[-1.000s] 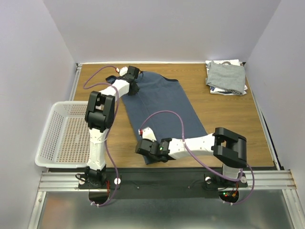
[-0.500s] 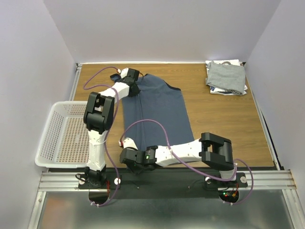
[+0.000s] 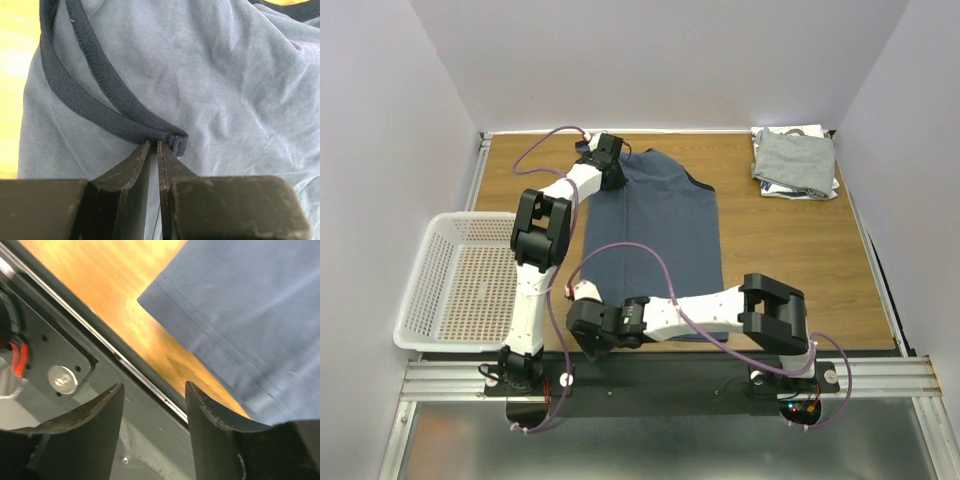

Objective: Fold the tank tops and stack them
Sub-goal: Fold the tank top

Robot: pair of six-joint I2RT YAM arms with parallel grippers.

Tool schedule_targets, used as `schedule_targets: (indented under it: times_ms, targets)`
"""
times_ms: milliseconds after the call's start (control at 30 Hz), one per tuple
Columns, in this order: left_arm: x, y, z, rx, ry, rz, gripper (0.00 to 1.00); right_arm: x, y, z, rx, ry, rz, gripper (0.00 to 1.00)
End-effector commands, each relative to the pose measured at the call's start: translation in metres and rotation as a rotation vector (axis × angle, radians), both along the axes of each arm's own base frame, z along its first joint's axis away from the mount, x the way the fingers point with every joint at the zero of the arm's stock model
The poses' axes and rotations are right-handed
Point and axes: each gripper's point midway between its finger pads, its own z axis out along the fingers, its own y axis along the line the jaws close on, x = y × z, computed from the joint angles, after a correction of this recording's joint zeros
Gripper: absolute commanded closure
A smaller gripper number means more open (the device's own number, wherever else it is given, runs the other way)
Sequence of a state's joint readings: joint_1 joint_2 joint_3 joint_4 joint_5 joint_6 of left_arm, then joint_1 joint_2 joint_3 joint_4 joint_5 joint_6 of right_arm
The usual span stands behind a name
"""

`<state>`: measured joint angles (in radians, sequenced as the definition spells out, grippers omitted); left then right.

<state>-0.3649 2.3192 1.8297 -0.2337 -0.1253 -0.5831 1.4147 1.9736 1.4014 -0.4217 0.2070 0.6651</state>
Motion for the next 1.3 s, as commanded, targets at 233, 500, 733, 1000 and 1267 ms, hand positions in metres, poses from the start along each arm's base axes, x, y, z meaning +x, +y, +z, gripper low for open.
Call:
schedule_targets:
  times_ms: [233,500,733,1000,1267]
  targets:
    - [-0.002,-0.019,0.057,-0.067,-0.069,-0.106,0.61,0.135,-0.089,0.139,0.263,-0.204,-0.383,0.38]
    - [-0.024,-0.031,0.152,-0.186,-0.218,-0.136,0.53,0.3,-0.262,0.141,0.234,-0.227,-0.792,0.37]
    - [-0.143,-0.079,0.142,-0.194,-0.213,-0.234,0.54,0.414,-0.353,0.107,0.319,-0.128,-0.896,0.46]
    - [-0.279,-0.14,0.115,-0.251,-0.164,-0.459,0.54,0.469,-0.357,0.06,0.267,-0.11,-0.868,0.46]
    - [-0.374,-0.215,0.061,-0.194,-0.036,-0.698,0.52,0.463,-0.349,0.05,0.296,-0.081,-0.828,0.46]
